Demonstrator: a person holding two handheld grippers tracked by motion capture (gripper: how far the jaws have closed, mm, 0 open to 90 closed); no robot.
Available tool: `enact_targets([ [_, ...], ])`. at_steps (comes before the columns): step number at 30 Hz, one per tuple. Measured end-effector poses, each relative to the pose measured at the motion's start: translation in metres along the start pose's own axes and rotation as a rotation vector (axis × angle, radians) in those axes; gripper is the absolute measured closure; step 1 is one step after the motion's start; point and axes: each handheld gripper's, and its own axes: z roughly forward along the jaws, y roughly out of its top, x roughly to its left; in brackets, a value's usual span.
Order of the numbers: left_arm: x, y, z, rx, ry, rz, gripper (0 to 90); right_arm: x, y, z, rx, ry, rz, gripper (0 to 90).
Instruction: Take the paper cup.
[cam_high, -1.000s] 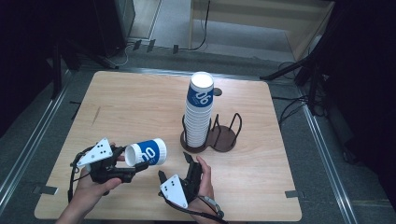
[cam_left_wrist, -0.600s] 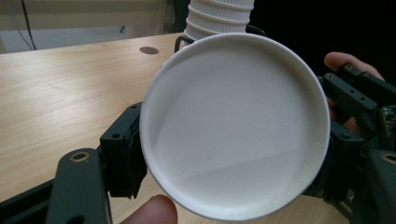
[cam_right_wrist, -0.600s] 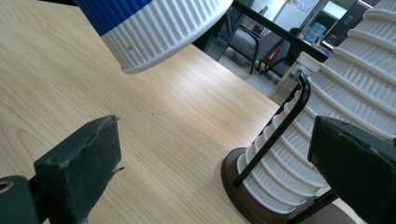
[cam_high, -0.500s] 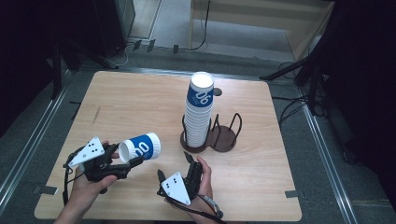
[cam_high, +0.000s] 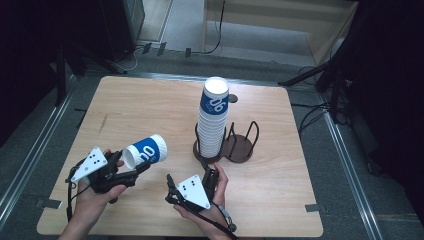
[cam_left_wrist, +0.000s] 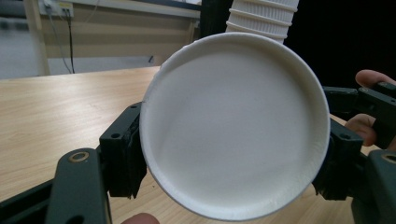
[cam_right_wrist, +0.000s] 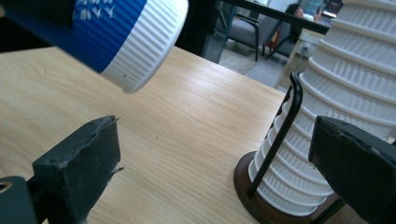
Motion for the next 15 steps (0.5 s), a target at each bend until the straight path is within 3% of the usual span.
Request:
enact_targets([
  [6, 0.003, -0.002, 0.0, -0.043, 0.013, -0.002, 27.1, 0.0, 0.006, 0.001, -0.004, -0.008, 0.085, 3.2],
  [10, 0.005, -0.003, -0.001, -0.07, 0.019, 0.002, 27.3, -0.001, 0.011, 0.001, -0.017, 0.009, 0.189, 3.9],
  [15, 0.002, -0.005, 0.001, -0.088, 0.015, 0.028, 27.5, -0.003, 0.021, 0.0, -0.013, 0.008, 0.352, 4.7],
])
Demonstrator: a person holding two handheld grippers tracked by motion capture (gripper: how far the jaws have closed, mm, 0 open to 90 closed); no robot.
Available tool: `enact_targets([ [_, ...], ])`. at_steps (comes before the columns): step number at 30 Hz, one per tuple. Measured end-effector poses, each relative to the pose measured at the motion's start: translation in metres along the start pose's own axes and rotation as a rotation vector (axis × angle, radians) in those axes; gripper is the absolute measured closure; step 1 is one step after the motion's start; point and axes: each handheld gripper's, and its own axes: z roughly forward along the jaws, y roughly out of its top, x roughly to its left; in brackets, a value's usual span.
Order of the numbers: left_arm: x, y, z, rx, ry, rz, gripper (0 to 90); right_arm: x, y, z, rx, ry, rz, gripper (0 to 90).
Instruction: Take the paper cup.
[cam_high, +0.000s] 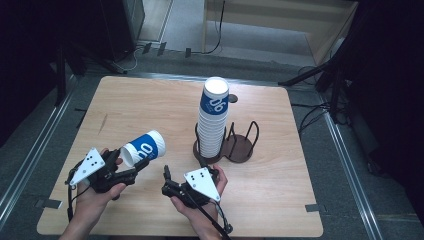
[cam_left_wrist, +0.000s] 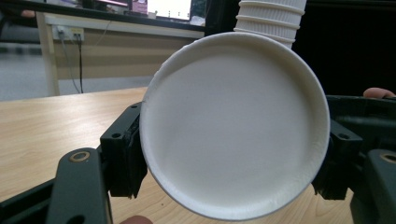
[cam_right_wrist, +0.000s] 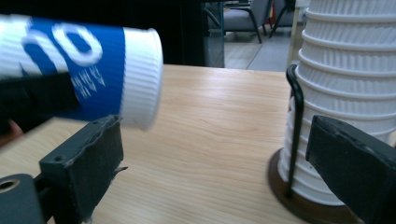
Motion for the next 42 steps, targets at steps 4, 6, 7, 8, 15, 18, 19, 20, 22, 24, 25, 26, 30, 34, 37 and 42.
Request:
enact_targets([
  [4, -0.002, -0.002, 0.002, -0.015, -0.007, -0.007, 27.5, 0.003, 0.006, 0.001, -0.001, 0.032, 0.115, 9.1],
  [6, -0.002, -0.003, 0.003, -0.019, -0.008, 0.0, 27.5, 0.004, 0.007, 0.001, 0.003, 0.028, 0.154, 10.3],
  [7, -0.003, -0.005, 0.003, -0.022, -0.009, 0.001, 27.6, 0.004, 0.009, 0.001, 0.007, 0.041, 0.201, 12.7],
  [8, -0.003, -0.006, 0.004, -0.024, -0.009, -0.002, 27.6, 0.004, 0.009, 0.001, 0.007, 0.041, 0.201, 12.7],
  [15, -0.01, -0.012, 0.01, -0.044, -0.007, -0.006, 27.6, 0.007, 0.014, -0.003, 0.022, 0.057, 0.329, 3.0],
  [18, -0.012, -0.013, 0.011, -0.06, -0.009, -0.012, 27.6, 0.007, 0.015, -0.003, 0.019, 0.05, 0.41, 3.1],
  [19, -0.012, -0.013, 0.011, -0.062, -0.007, -0.008, 27.7, 0.007, 0.015, -0.003, 0.019, 0.041, 0.436, 3.3],
  [20, -0.013, -0.013, 0.011, -0.064, -0.007, -0.005, 27.6, 0.007, 0.015, -0.003, 0.02, 0.034, 0.481, 3.7],
  [22, -0.014, -0.014, 0.012, -0.069, -0.008, 0.001, 27.6, 0.007, 0.015, -0.003, 0.022, 0.033, 0.51, 3.9],
  [24, -0.016, -0.014, 0.012, -0.071, -0.012, 0.001, 27.7, 0.007, 0.015, -0.002, 0.026, 0.03, 0.555, 4.2],
  [25, -0.016, -0.014, 0.013, -0.073, -0.015, 0.003, 27.7, 0.007, 0.015, -0.002, 0.027, 0.03, 0.574, 4.5],
  [26, -0.017, -0.014, 0.013, -0.075, -0.015, 0.006, 27.7, 0.007, 0.016, -0.001, 0.024, 0.037, 0.616, 4.7],
  [30, -0.019, -0.016, 0.015, -0.085, -0.024, 0.007, 27.7, 0.007, 0.015, 0.0, 0.026, 0.047, 0.703, 5.3],
  [34, -0.022, -0.017, 0.016, -0.091, -0.034, 0.012, 27.8, 0.006, 0.014, 0.002, 0.045, 0.064, 0.849, 5.6],
  [37, -0.024, -0.018, 0.018, -0.089, -0.041, 0.018, 27.7, 0.005, 0.011, 0.003, 0.059, 0.08, 0.935, 5.7],
  [42, -0.027, -0.02, 0.02, -0.088, -0.052, 0.021, 27.8, 0.004, 0.009, 0.006, 0.068, 0.118, 1.015, 5.7],
])
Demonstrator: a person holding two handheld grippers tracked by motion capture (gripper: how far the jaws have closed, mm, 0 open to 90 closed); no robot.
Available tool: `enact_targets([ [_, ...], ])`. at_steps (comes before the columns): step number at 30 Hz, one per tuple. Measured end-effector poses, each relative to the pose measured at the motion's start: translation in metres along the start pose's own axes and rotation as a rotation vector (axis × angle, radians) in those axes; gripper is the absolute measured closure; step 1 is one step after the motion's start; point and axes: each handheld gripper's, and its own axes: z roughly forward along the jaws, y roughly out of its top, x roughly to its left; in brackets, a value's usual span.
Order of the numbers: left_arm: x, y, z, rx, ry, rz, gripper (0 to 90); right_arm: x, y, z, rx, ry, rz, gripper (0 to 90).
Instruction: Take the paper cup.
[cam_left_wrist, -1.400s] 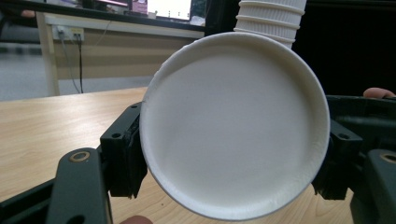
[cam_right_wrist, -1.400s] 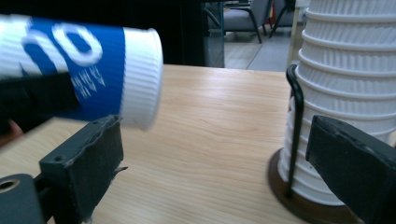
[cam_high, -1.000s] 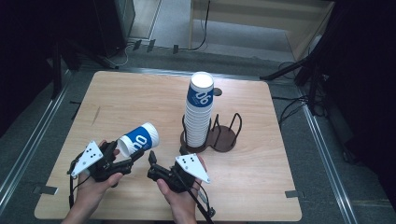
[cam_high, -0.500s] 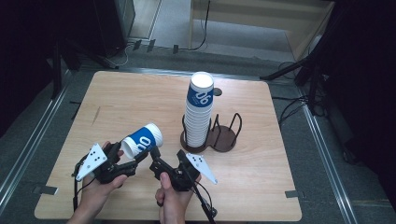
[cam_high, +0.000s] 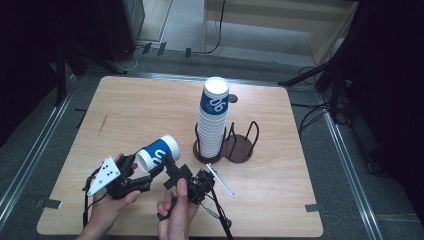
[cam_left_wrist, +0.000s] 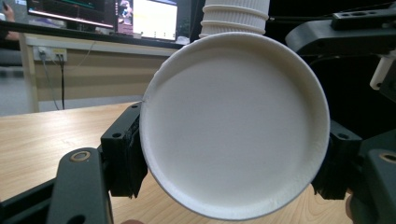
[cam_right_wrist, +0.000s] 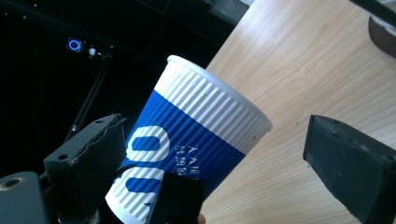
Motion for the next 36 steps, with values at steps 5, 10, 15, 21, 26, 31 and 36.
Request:
enact_targets([
  [5, -0.003, -0.001, 0.002, -0.001, -0.009, 0.006, 27.7, -0.003, 0.001, 0.001, 0.013, 0.009, 0.079, 5.3],
  [10, -0.004, -0.002, 0.003, 0.001, -0.009, 0.017, 27.8, -0.007, 0.001, 0.006, 0.028, 0.009, 0.138, 5.1],
  [15, -0.005, -0.003, 0.003, -0.001, -0.013, 0.024, 27.8, -0.008, -0.001, 0.011, 0.04, 0.049, 0.225, 4.4],
  [21, -0.007, -0.003, 0.004, -0.004, -0.023, 0.037, 27.8, -0.011, -0.001, 0.018, 0.05, 0.067, 0.276, 3.4],
  [26, -0.009, -0.002, 0.004, -0.007, -0.04, 0.04, 27.8, -0.012, 0.003, 0.021, 0.065, 0.1, 0.317, 2.9],
  [31, -0.012, -0.002, 0.005, 0.005, -0.052, 0.059, 27.8, -0.017, 0.006, 0.026, 0.099, 0.113, 0.344, 2.9],
  [36, -0.012, -0.002, 0.005, 0.009, -0.06, 0.064, 27.9, -0.019, 0.006, 0.028, 0.112, 0.128, 0.369, 3.2],
])
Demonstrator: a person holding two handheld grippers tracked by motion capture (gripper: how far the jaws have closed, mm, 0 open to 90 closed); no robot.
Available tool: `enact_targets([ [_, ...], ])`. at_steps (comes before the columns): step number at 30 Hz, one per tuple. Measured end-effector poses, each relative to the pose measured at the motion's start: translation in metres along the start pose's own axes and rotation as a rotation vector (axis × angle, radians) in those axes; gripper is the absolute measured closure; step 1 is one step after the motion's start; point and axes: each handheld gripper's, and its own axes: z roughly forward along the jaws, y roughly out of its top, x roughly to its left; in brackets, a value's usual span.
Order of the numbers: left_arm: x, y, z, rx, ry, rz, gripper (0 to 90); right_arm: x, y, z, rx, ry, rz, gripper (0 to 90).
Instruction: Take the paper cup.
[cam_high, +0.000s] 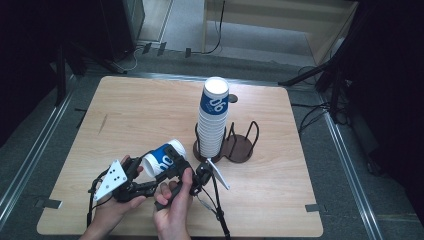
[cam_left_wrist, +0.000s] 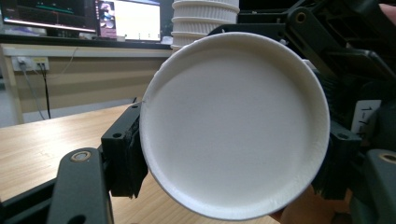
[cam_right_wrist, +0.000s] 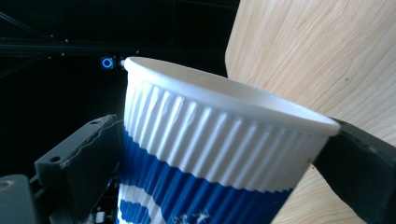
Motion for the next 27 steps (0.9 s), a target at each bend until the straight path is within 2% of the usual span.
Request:
enact_targets([
  [5, -0.001, 0.001, 0.0, 0.006, -0.013, 0.002, 27.8, -0.002, 0.003, 0.001, 0.021, 0.018, 0.014, 5.5],
  [13, 0.002, 0.002, -0.003, 0.019, -0.022, 0.008, 26.4, -0.003, 0.002, 0.001, 0.02, 0.037, 0.03, 16.0],
  [15, 0.004, 0.003, -0.005, 0.037, -0.033, -0.037, 25.4, -0.002, 0.0, 0.001, 0.022, 0.042, 0.023, 18.3],
  [16, 0.005, 0.004, -0.006, 0.045, -0.028, -0.04, 24.7, -0.002, -0.001, 0.0, 0.02, 0.046, 0.013, 18.8],
  [18, 0.005, 0.005, -0.007, 0.066, -0.019, -0.015, 18.3, -0.003, -0.001, 0.0, 0.011, 0.057, 0.005, 19.5],
  [20, 0.005, 0.007, -0.008, 0.074, -0.013, -0.019, 12.9, -0.003, 0.0, -0.001, 0.003, 0.058, -0.001, 20.0],
  [24, 0.007, 0.008, -0.01, 0.09, 0.0, -0.024, 4.3, -0.002, 0.0, -0.003, -0.013, 0.052, -0.049, 20.3],
  [27, 0.009, 0.009, -0.011, 0.093, 0.009, -0.027, 3.0, -0.004, 0.002, -0.005, -0.033, 0.047, -0.071, 20.4],
])
